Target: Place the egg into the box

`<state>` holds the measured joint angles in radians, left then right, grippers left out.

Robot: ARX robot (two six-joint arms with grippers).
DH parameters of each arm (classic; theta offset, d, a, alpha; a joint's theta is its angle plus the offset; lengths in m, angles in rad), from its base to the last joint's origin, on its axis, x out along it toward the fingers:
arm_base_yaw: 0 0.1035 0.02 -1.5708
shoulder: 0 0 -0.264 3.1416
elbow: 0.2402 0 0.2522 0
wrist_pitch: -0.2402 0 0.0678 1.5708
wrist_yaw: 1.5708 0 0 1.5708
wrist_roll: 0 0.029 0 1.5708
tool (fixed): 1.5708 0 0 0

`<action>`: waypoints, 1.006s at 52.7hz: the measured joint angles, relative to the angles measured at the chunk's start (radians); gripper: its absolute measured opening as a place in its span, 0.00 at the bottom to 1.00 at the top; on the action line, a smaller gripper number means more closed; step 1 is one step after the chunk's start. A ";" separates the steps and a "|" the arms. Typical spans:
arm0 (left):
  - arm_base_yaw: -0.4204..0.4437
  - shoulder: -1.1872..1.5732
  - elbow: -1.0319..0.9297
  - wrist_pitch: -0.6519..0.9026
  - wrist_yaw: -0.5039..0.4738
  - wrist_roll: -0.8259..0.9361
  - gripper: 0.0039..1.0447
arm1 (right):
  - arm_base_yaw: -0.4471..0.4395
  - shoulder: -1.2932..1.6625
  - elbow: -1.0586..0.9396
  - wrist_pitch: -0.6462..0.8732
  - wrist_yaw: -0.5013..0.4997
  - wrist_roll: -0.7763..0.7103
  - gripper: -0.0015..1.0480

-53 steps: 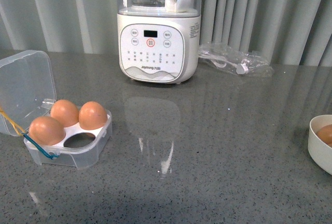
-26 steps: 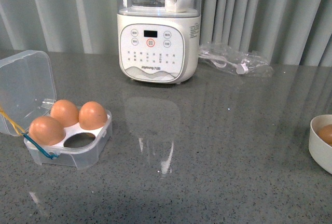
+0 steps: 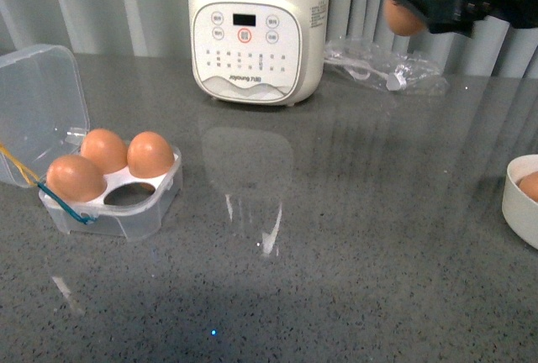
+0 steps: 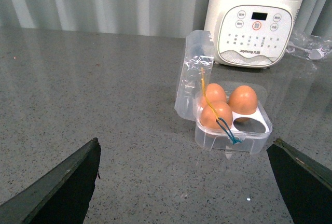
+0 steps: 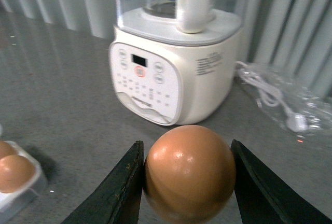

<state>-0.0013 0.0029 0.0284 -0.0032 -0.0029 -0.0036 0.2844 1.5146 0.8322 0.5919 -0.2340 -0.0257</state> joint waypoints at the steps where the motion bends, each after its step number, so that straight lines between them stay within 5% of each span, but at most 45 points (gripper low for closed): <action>1: 0.000 0.000 0.000 0.000 0.000 0.000 0.94 | 0.005 0.008 0.006 0.001 -0.005 0.002 0.40; 24: 0.000 0.000 0.000 0.000 0.000 0.000 0.94 | 0.255 0.254 0.115 0.040 -0.240 -0.003 0.40; 53: 0.000 0.000 0.000 0.000 0.000 0.000 0.94 | 0.337 0.335 0.188 0.032 -0.246 -0.021 0.40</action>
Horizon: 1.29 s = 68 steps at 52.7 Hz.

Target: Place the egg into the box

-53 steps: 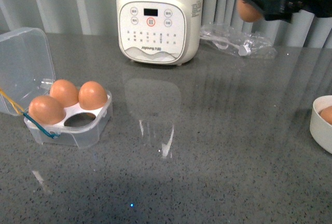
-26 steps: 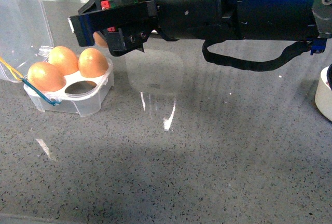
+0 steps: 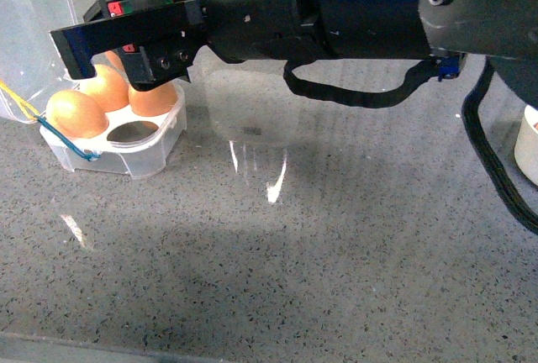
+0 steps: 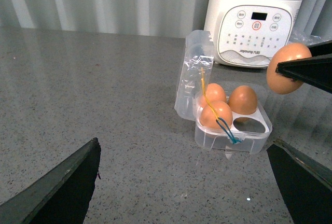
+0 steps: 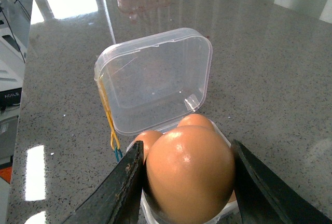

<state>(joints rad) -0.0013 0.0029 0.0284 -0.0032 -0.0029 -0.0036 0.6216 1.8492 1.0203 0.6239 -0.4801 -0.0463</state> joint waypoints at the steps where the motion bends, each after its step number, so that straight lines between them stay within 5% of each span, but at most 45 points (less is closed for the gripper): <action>1: 0.000 0.000 0.000 0.000 0.000 0.000 0.94 | 0.001 0.002 0.002 -0.001 0.000 -0.001 0.40; 43: 0.000 0.000 0.000 0.000 0.000 0.000 0.94 | 0.024 0.093 0.060 -0.047 0.014 -0.039 0.40; 62: 0.000 0.000 0.000 0.000 0.000 0.000 0.94 | 0.024 0.093 0.063 -0.054 0.013 -0.053 0.90; 68: 0.000 0.000 0.000 0.000 0.000 0.000 0.94 | 0.018 0.077 0.050 -0.043 0.014 -0.052 0.92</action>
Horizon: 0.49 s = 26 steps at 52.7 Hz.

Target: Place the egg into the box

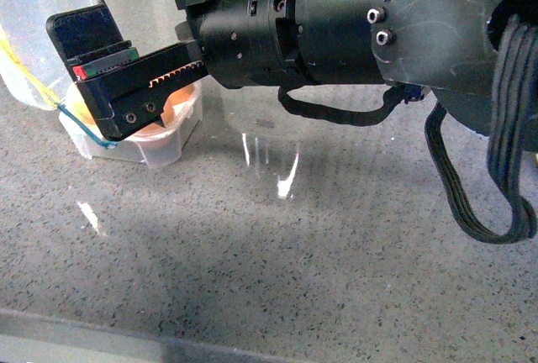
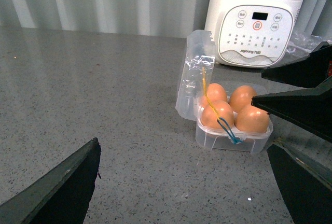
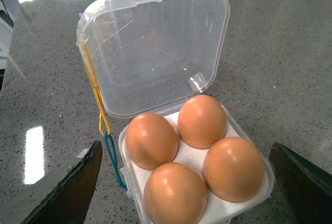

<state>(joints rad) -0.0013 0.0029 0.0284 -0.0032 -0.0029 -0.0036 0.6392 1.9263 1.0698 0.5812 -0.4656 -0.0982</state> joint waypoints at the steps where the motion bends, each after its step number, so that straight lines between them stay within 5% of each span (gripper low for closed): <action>1: 0.000 0.000 0.000 0.000 0.000 0.000 0.94 | -0.004 -0.009 -0.006 0.004 0.002 0.000 0.92; 26: 0.000 0.000 0.000 0.000 0.000 0.000 0.94 | -0.225 -0.289 -0.220 0.021 0.166 0.011 0.93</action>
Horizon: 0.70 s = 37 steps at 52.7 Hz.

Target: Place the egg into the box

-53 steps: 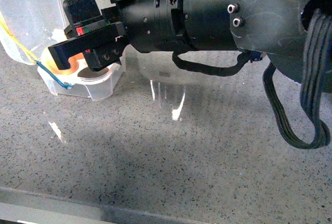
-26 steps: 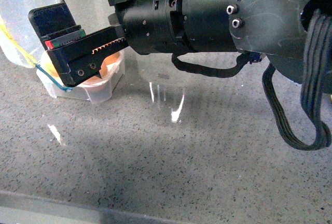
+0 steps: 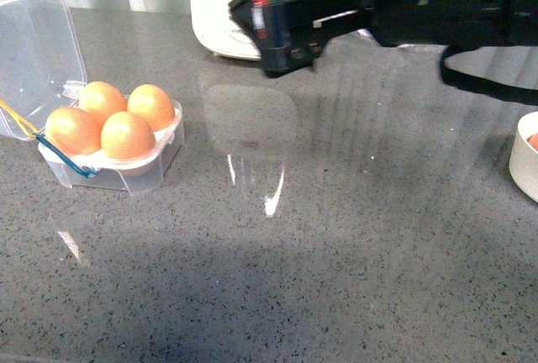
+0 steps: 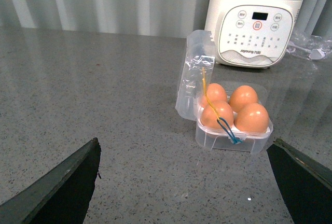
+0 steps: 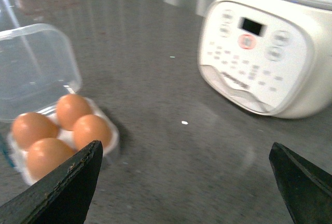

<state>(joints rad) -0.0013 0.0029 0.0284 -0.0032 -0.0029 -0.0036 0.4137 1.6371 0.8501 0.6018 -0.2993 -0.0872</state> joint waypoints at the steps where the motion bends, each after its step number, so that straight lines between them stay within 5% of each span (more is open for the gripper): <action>1: 0.000 0.000 0.000 0.000 0.000 0.000 0.94 | -0.014 -0.015 -0.009 -0.005 0.018 0.002 0.93; 16: 0.000 0.000 0.000 0.000 0.000 0.000 0.94 | -0.175 -0.292 -0.104 -0.097 0.172 -0.008 0.93; 30: 0.000 0.000 0.000 0.000 0.000 0.000 0.94 | -0.360 -0.653 -0.164 -0.198 0.132 0.014 0.93; 37: 0.000 0.000 0.000 0.000 0.000 0.000 0.94 | -0.412 -0.782 -0.223 -0.333 0.299 0.063 0.72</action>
<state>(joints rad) -0.0013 0.0029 0.0284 -0.0032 -0.0032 -0.0036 0.0017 0.8555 0.6273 0.2687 -0.0002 -0.0238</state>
